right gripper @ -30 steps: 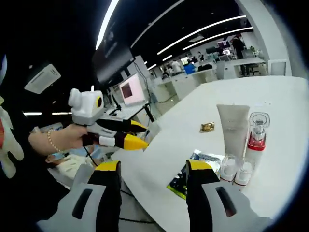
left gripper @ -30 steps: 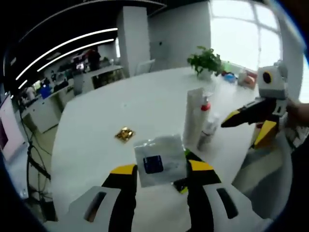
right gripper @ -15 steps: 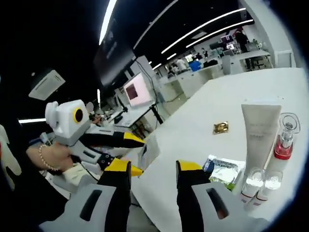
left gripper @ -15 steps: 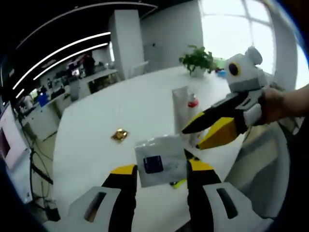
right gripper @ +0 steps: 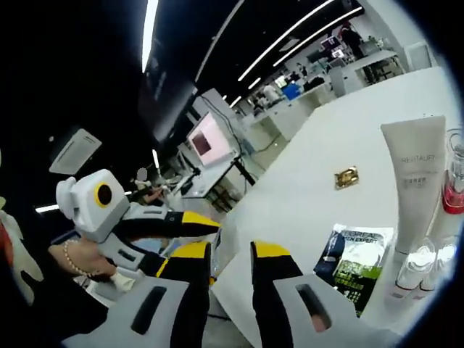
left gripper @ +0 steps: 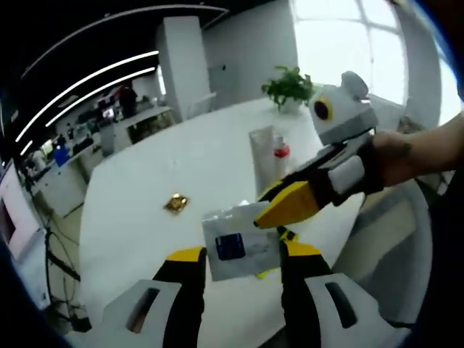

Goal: Arrange the skincare products in the storage area until every visible bottle or jar stands upright without overlapping.

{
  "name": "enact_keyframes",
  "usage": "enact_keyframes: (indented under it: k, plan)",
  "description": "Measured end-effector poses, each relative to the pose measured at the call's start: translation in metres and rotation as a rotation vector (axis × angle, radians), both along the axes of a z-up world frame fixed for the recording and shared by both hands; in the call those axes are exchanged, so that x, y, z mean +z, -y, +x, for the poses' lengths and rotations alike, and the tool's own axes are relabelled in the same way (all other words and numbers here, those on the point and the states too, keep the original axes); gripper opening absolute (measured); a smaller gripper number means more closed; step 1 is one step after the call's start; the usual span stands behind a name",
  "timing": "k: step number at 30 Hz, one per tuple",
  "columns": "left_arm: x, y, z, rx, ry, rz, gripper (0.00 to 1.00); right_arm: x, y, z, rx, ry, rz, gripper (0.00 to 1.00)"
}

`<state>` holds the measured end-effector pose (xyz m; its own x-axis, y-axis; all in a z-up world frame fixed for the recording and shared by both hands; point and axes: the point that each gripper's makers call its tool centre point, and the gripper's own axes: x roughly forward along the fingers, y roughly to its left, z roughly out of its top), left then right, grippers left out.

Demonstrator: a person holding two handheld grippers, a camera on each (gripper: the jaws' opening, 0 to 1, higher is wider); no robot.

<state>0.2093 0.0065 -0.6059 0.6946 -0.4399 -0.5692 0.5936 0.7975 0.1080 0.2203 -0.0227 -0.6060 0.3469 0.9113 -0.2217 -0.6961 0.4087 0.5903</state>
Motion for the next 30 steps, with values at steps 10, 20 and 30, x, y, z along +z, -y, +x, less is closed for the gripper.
enact_keyframes:
  k: [10, 20, 30]
  plan:
    - [-0.001, -0.001, -0.001, -0.024, -0.009, -0.008, 0.43, 0.009, -0.007, -0.003, -0.011, -0.031, 0.081, 0.03]
    - [0.004, -0.003, -0.002, -0.058, -0.002, -0.037, 0.44, 0.013, -0.006, -0.003, -0.031, -0.060, 0.121, 0.01]
    - [0.018, -0.034, 0.000, -0.025, -0.130, -0.406, 0.38, 0.023, -0.003, -0.008, 0.009, -0.075, 0.164, 0.01]
